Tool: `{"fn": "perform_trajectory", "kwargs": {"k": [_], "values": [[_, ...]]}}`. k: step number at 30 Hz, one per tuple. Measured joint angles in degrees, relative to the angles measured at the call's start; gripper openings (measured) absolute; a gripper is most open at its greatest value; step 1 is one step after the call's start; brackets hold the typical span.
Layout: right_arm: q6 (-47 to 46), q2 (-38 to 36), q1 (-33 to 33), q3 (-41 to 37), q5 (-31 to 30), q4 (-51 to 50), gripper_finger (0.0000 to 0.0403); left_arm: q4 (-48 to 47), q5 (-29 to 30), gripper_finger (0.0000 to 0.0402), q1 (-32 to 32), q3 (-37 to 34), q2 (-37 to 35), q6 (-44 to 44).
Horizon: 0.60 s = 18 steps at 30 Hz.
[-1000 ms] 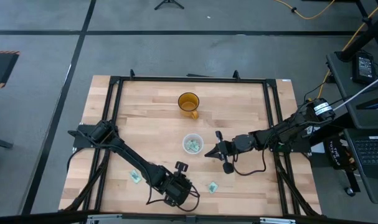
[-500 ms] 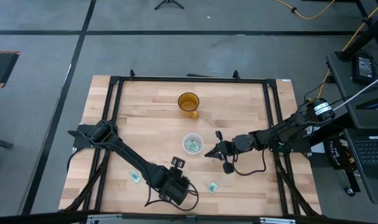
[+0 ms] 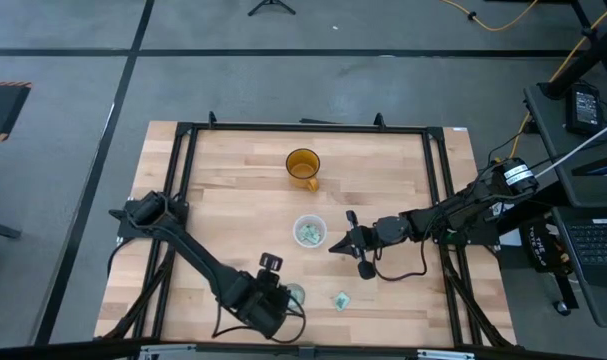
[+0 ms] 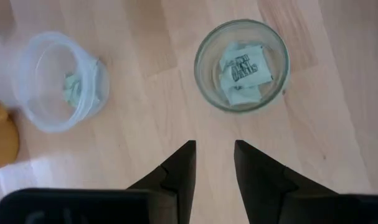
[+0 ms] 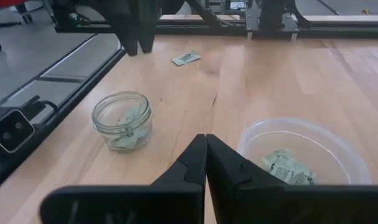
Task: Pick and place Stevia / Truvia into bins
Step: Put the stevia packet into the transparent plastic container
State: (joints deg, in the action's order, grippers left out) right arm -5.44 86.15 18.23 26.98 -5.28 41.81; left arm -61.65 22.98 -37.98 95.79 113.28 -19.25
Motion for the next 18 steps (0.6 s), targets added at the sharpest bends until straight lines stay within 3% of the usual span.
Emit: {"fn": "perform_trajectory", "kwargs": {"k": [7, 18], "values": [[-0.29, 0.0, 0.0, 0.0, -0.02, -0.09, 0.0012, -5.58, 0.3, 0.0104, -3.64, 0.0, -2.67, -14.88], [-0.57, 0.0, 0.01, 0.0, -0.02, -0.09, 0.0012, -13.25, 0.37, 0.0104, -14.06, 0.0, -2.87, -52.95]]}}
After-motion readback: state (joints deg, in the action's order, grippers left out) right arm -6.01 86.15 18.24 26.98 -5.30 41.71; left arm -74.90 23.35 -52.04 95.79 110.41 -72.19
